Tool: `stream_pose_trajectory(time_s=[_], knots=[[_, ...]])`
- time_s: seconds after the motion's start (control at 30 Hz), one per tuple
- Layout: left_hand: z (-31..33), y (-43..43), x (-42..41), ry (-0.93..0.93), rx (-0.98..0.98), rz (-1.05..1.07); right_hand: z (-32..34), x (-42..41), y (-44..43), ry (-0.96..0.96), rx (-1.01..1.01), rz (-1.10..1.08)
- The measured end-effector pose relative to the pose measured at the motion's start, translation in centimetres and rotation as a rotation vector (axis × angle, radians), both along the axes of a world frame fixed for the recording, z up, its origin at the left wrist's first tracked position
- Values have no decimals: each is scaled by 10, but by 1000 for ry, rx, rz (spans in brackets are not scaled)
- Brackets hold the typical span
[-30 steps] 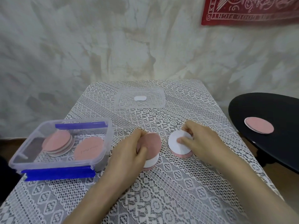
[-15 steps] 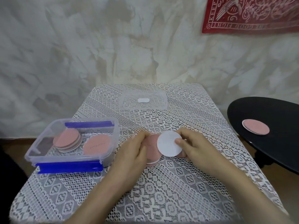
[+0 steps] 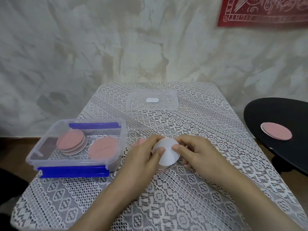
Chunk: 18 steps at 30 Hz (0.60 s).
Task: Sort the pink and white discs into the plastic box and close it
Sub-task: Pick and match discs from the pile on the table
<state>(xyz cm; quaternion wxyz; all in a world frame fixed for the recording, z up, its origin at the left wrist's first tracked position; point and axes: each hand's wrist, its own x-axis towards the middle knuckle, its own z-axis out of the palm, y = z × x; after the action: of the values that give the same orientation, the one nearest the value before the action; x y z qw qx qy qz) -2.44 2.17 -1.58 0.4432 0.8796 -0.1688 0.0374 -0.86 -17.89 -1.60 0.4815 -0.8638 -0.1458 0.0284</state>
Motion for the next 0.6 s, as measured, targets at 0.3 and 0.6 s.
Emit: stream_pose_trajectory(time_s=[0.3,0.6], knots=[[4,1,6,27,-210,109,12,19,-40,45,-554,-188],[-10,-9,12,28,-133,111,10,18,-48,118,-628,-169]])
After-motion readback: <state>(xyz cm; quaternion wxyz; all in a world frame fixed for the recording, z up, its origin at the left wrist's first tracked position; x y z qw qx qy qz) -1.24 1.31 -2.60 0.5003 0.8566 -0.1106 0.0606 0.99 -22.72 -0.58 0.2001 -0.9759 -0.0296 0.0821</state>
